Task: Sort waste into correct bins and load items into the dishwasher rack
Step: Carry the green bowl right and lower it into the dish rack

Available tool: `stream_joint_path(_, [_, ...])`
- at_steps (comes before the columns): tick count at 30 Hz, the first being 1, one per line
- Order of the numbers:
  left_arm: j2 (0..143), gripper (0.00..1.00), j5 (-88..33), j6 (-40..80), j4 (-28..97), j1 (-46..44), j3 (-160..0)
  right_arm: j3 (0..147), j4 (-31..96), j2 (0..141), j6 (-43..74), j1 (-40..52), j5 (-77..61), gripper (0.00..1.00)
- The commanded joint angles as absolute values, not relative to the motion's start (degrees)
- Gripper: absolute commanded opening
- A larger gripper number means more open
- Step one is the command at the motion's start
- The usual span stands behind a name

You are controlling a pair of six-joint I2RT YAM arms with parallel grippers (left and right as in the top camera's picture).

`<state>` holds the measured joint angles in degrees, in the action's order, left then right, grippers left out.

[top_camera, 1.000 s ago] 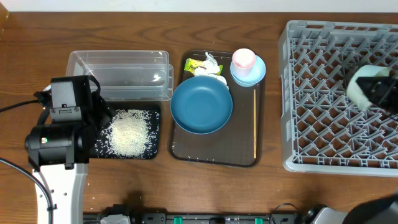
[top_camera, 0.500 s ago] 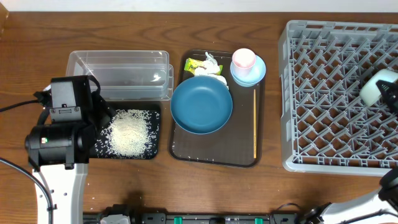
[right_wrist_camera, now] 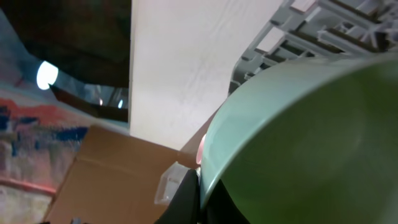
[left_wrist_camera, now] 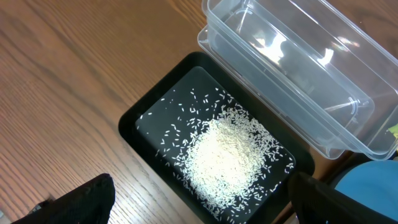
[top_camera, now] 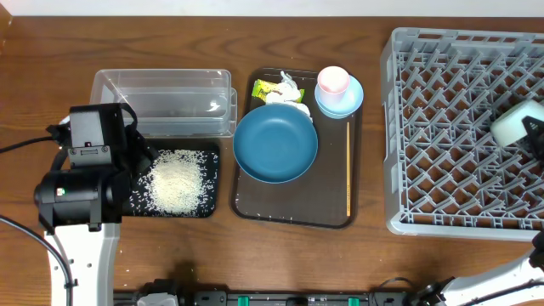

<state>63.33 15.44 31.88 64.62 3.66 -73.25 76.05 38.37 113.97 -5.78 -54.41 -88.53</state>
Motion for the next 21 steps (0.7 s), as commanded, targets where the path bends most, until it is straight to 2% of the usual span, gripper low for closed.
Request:
stream_joint_path(1, [63.6,0.91,16.8,31.8,64.9,3.9,-74.0,76.0,39.8,114.8,-3.0,-56.0,-87.4,0.03])
stream_joint_path(3, [63.6,0.91,16.8,31.8,64.9,3.9,-74.0,76.0,42.3,114.8,-3.0,-56.9,-84.4,0.04])
stream_joint_path(5, [63.6,0.91,16.8,31.8,64.9,3.9,-74.0,76.0,44.7,114.6,-3.0,-57.8,-80.1,0.16])
stream_joint_path(7, [63.6,0.91,16.8,31.8,64.9,3.9,-74.0,76.0,46.7,113.7,-3.0,-58.7,-74.2,0.34])
stream_joint_path(9, [63.6,0.91,16.8,31.7,64.9,3.9,-74.0,76.0,47.5,112.2,-1.7,-59.3,-69.1,0.43])
stream_joint_path(14, [63.6,0.91,16.8,31.8,64.9,3.9,-74.0,76.0,47.7,104.4,4.1,-59.3,-57.1,0.45])
stream_joint_path(21, [63.6,0.91,16.8,31.8,64.9,3.9,-74.0,76.0,47.6,86.5,12.4,-57.3,-44.3,0.45])
